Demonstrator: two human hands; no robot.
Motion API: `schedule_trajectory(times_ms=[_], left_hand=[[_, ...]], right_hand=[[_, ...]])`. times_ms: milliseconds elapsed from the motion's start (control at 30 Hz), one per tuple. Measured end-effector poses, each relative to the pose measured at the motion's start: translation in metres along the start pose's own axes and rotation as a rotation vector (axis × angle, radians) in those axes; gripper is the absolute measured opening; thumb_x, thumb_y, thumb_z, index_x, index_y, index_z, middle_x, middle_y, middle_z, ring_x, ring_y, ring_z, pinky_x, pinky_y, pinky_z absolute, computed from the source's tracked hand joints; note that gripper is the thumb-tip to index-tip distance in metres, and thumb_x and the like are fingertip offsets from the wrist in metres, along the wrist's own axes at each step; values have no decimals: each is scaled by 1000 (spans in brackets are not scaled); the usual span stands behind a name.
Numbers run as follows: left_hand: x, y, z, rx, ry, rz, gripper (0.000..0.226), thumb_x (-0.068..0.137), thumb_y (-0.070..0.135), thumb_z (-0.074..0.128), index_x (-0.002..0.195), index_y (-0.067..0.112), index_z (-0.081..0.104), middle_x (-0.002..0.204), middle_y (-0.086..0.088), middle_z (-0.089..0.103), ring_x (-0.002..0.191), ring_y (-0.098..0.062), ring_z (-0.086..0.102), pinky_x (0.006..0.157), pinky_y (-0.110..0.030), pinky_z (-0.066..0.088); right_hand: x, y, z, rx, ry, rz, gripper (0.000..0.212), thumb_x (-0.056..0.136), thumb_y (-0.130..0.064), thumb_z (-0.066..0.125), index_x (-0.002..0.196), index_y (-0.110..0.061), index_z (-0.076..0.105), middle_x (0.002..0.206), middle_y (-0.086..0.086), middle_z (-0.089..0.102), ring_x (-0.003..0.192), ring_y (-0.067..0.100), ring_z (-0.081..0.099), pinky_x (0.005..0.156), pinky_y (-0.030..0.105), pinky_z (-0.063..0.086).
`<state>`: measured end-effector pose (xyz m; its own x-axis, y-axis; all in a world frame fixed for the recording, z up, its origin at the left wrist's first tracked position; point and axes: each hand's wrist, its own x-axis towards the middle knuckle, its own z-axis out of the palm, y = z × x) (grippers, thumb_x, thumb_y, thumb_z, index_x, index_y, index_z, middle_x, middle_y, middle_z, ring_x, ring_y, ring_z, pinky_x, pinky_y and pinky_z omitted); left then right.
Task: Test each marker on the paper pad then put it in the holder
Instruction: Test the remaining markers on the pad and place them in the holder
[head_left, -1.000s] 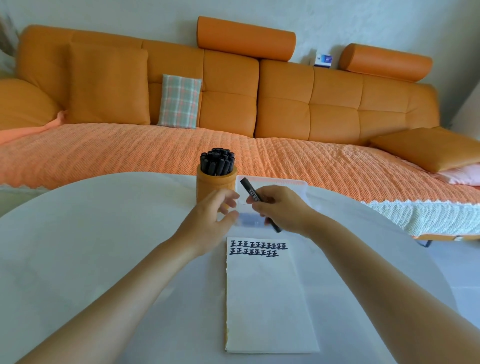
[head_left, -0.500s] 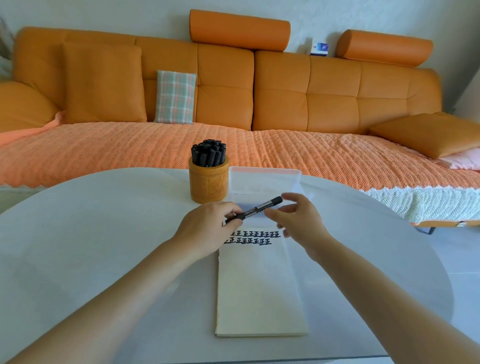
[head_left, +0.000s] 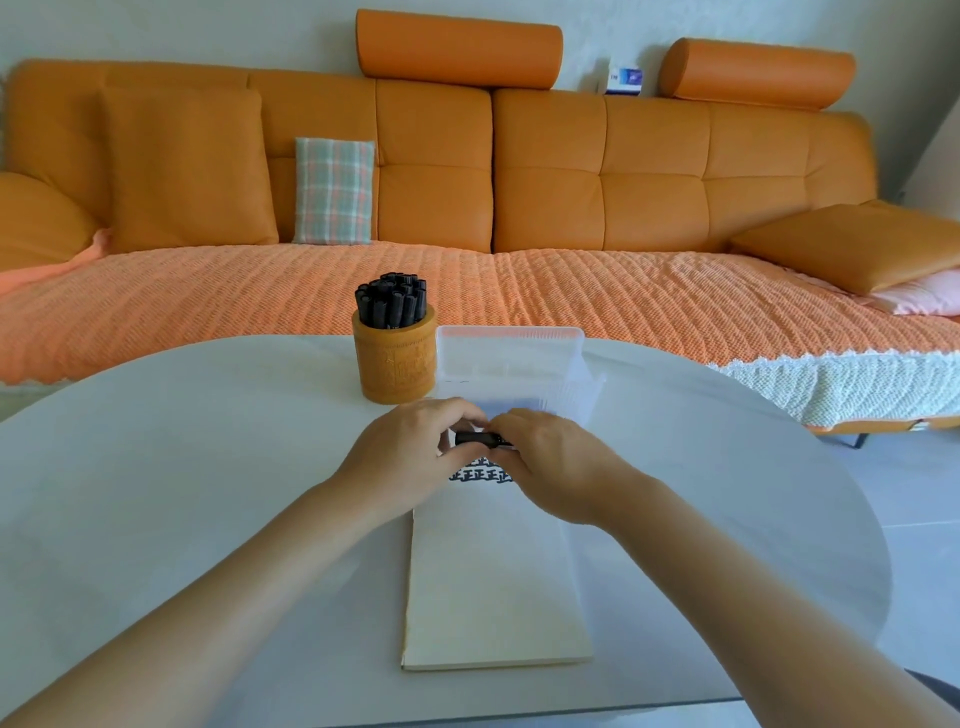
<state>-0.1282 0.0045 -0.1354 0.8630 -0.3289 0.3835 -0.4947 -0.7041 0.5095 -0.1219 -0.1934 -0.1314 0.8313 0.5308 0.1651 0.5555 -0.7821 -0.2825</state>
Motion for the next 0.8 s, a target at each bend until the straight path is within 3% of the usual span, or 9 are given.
schedule_trajectory(times_ms=[200, 467, 667, 733, 800], left_hand=[[1, -2, -1, -24, -127, -11, 10, 94, 34, 60, 98, 31, 69, 86, 15, 65, 81, -7, 59, 71, -37, 50], [2, -5, 2, -95, -105, -4, 11, 94, 26, 63, 96, 24, 73, 76, 6, 64, 75, -11, 58, 66, -35, 47], [2, -7, -2, -107, -96, -7, 9, 92, 29, 65, 92, 26, 74, 73, 6, 63, 73, -12, 58, 65, -32, 45], [3, -10, -3, -59, -68, -26, 9, 92, 31, 65, 95, 28, 73, 78, 10, 64, 77, -9, 59, 68, -33, 48], [3, -19, -4, 21, -8, -59, 10, 92, 31, 64, 99, 28, 71, 85, 14, 63, 82, -7, 57, 71, -34, 50]], right_hand=[[-4, 3, -4, -79, 10, -10, 28, 102, -39, 40, 82, -23, 51, 72, -8, 56, 70, 21, 55, 65, 41, 46], [-3, 2, -1, -125, 43, 14, 32, 103, -46, 35, 86, -25, 53, 70, -6, 56, 68, 22, 52, 55, 35, 38], [-2, 3, 0, -80, 16, 12, 31, 101, -54, 35, 106, -31, 56, 79, -8, 65, 75, 20, 60, 69, 41, 50], [-2, 4, -1, -49, 2, 40, 40, 98, -58, 37, 127, -32, 46, 82, -8, 66, 80, 18, 60, 74, 38, 50], [-5, 7, -4, 48, -1, 63, 35, 100, -44, 39, 132, -31, 35, 75, -3, 60, 73, 19, 55, 68, 38, 47]])
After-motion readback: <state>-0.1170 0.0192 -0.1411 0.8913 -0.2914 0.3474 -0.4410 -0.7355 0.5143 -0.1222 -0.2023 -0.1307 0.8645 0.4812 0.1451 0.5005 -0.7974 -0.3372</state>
